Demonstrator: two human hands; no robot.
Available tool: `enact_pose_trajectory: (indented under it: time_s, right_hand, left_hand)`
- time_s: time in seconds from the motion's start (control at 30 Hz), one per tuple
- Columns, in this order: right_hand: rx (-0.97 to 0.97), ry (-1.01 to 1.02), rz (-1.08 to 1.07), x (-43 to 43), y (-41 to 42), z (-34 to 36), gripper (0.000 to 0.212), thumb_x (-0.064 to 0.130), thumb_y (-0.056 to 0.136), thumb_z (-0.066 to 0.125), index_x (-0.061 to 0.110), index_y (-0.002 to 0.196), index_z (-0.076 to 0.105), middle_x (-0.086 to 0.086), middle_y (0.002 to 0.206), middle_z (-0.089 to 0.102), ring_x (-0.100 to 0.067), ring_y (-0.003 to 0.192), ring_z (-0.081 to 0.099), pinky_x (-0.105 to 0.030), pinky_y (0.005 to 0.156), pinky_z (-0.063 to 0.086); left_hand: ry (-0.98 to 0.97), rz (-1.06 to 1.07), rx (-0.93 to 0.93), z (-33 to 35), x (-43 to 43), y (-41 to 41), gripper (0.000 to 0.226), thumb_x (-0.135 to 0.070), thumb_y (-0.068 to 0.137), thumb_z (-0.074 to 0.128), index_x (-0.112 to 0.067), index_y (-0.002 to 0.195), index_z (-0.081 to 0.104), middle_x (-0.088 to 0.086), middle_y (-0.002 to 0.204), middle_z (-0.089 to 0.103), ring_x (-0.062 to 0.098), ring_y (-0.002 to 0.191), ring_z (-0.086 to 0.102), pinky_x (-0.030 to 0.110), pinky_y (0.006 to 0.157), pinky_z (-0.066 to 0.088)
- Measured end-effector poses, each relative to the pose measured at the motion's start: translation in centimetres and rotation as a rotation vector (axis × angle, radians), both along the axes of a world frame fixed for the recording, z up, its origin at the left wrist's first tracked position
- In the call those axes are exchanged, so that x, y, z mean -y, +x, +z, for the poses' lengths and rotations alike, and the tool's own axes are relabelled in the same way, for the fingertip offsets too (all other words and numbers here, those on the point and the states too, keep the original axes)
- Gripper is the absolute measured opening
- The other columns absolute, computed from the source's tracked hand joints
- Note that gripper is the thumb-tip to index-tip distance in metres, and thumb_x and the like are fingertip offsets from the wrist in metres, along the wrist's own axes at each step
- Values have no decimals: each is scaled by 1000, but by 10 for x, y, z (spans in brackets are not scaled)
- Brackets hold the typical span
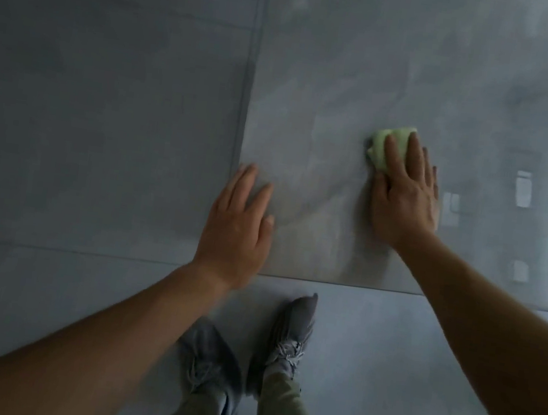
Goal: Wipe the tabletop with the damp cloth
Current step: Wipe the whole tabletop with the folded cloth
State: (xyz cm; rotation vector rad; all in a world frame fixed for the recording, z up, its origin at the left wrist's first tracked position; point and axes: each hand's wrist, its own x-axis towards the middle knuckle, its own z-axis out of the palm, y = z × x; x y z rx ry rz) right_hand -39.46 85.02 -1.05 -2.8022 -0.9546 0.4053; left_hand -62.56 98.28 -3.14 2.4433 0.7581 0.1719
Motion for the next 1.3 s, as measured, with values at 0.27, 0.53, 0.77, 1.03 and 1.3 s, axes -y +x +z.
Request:
enact_pose_trajectory:
  time_s: [0.27,0.53,0.77,1.03,1.3]
  right_hand:
    - [43,77,378,-41,-96,-13,53,44,104,32,37,156,23,-4,167,13,-31,154,11,-48,125,8]
    - [38,82,665,0,-119,-8,56,41,103,37,35,157,24,-5,167,15,-34,153,13,-52,124,10]
    - [63,109,702,-13,-110,-14,55,39,101,39,32,155,30,-6,165,22,-36,151,19,-54,122,16]
    - [34,57,286,71,-48,-8,57,42,100,34,38,156,25,-1,168,12,-32,153,12,-50,124,12]
    - [13,82,295,33,-99,-7,56,42,102,33,35,157,24,-6,168,10,-35,154,7,-51,124,7]
  left_hand:
    - [-147,63,225,-14,8,-19,53,-21,99,36,9,142,36,25,154,26,29,145,22,33,122,14]
    - [-483,288,165,-10,31,-27,76,-44,90,25,-9,155,5,-8,158,-1,1,147,-2,12,116,-2]
    - [-250,221,148,-7,20,-13,75,-47,95,20,-1,153,13,14,163,6,12,148,3,16,118,-1]
    - [185,-77,-128,-8,-37,55,64,-47,92,28,-15,146,41,17,161,19,33,150,14,48,120,15]
    - [282,-209,-259,-2,-98,105,72,-58,83,34,-28,149,34,14,163,13,33,150,11,47,121,10]
